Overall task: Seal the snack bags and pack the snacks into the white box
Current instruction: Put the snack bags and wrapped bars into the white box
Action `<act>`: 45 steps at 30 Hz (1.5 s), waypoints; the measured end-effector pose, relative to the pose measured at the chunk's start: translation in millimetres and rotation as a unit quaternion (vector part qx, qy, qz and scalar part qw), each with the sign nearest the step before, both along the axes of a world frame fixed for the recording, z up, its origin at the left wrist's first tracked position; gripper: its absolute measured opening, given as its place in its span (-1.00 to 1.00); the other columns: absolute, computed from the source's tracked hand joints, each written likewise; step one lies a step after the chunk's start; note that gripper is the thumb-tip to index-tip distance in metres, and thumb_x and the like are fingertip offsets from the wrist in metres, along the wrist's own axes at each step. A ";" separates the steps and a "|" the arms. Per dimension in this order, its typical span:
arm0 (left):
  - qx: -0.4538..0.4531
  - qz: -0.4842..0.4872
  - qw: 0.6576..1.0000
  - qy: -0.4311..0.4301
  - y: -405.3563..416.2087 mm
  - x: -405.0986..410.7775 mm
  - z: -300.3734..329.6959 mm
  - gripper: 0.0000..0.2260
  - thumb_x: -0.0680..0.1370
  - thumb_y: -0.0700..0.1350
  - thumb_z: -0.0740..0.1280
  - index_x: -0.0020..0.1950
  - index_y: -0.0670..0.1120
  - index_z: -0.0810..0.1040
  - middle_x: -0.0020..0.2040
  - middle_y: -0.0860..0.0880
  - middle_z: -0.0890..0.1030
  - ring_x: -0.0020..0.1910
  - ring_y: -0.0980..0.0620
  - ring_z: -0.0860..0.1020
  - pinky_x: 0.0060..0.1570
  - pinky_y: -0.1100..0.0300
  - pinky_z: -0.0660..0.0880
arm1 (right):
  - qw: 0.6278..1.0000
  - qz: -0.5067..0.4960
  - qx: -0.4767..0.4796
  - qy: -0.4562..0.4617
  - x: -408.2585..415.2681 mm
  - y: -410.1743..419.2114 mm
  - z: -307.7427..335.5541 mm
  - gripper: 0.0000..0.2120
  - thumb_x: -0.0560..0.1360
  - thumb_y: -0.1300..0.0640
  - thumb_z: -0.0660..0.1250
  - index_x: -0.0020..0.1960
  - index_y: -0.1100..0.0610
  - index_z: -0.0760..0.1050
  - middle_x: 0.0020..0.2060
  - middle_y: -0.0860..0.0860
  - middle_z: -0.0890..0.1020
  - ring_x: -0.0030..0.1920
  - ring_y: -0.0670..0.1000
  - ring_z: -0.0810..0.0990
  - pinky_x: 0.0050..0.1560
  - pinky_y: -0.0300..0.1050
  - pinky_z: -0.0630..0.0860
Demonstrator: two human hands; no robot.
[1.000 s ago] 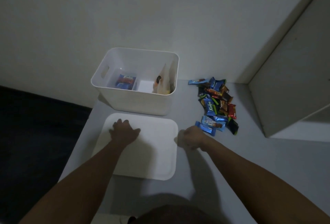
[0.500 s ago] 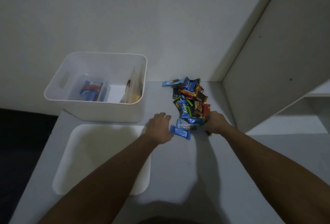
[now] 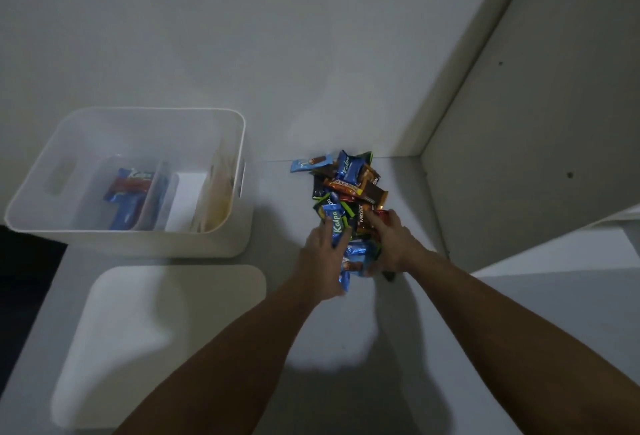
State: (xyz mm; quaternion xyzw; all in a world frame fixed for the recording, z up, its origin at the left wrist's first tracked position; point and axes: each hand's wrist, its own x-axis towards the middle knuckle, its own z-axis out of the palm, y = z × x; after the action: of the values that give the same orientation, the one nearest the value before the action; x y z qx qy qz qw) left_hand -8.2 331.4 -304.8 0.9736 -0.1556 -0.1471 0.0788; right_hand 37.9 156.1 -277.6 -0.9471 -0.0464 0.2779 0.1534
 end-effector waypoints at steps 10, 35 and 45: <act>-0.087 0.055 0.995 0.018 2.0 12.5 -6.4 -0.24 0.38 -0.12 0.51 0.50 -0.04 0.21 0.58 -0.06 -0.04 0.39 -0.12 0.29 0.28 -0.01 0.43 | 0.988 0.102 -0.106 -0.053 17.0 -1.8 -19.9 -0.06 0.25 -0.05 0.57 0.48 -0.20 0.10 0.50 0.13 0.03 0.32 0.25 0.30 0.20 0.15 0.48; -0.255 0.157 0.949 -0.095 61.7 28.0 144.6 -0.88 0.42 -0.12 0.44 -0.20 -0.12 0.54 -0.17 -0.12 0.62 -0.20 -0.08 0.58 -0.28 0.18 0.43 | 0.981 -0.016 0.096 -0.168 30.7 32.5 148.4 -0.84 0.34 0.14 0.50 -0.31 0.01 0.53 -0.41 -0.04 0.52 -0.29 -0.01 0.50 -0.34 -0.24 0.35; -0.236 0.218 0.931 -0.173 188.1 28.2 217.4 -0.85 0.33 -0.17 0.49 -0.16 -0.15 0.58 -0.12 -0.16 0.64 -0.11 -0.13 0.59 -0.15 0.12 0.47 | 0.966 0.028 0.140 -0.214 45.5 156.4 220.2 -0.81 0.34 0.08 0.51 -0.08 0.10 0.67 -0.19 0.06 0.65 -0.14 0.03 0.57 -0.15 -0.13 0.50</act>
State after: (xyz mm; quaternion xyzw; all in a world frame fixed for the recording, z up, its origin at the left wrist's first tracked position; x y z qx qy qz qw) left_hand 20.0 519.5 -87.4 0.9472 0.0195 0.0855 0.3084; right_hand 83.3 312.5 -57.3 -0.9519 -0.1429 0.0637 0.2634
